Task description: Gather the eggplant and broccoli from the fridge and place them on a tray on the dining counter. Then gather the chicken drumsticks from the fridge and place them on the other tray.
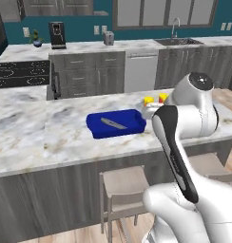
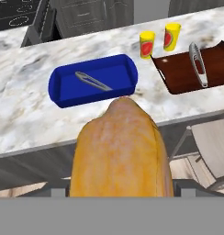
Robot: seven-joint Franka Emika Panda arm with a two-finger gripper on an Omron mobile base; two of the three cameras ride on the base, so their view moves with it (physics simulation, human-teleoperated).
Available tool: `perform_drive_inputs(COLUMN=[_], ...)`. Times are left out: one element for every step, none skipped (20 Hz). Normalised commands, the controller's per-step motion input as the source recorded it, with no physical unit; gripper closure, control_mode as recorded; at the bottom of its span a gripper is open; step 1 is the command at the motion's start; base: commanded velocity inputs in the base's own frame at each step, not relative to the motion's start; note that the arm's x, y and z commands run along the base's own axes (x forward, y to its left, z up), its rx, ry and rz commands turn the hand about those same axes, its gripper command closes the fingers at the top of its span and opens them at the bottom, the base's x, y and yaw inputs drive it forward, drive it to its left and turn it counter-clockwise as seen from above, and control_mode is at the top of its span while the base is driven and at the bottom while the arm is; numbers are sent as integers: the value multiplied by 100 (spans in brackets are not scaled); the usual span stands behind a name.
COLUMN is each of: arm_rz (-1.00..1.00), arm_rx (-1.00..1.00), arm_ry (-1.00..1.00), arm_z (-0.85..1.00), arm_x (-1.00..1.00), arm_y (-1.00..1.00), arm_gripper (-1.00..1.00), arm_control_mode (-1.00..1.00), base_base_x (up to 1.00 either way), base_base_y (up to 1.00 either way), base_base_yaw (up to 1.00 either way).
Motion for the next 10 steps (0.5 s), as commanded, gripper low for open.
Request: perform_drive_inputs(arm_rz=[-3, -2, -1, -1, 0, 0, 0, 0, 0, 0], arm_rx=[0, 0, 0, 0, 0, 0, 0, 0, 0, 0], arm_ry=[2, 5, 9, 10, 10, 9, 8, 7, 5, 4], arm_z=[0, 0, -6, -12, -20, -26, -31, -36, -42, -43], arm_x=[100, 100, 100, 100, 100, 100, 100, 100, 100, 95], arm_y=[29, 36, 39, 40, 44, 42, 39, 39, 32, 29], arm_gripper=[100, 100, 100, 100, 100, 100, 100, 100, 100, 100], arm_control_mode=[-100, -100, -100, -100, -100, -100, -100, -100, -100, -100], base_base_x=[0, 0, 0, 0, 0, 0, 0, 0, 0, 0], base_base_y=[0, 0, 0, 0, 0, 0, 0, 0, 0, 0], base_base_yaw=[0, 0, 0, 0, 0, 0, 0, 0, 0, 0])
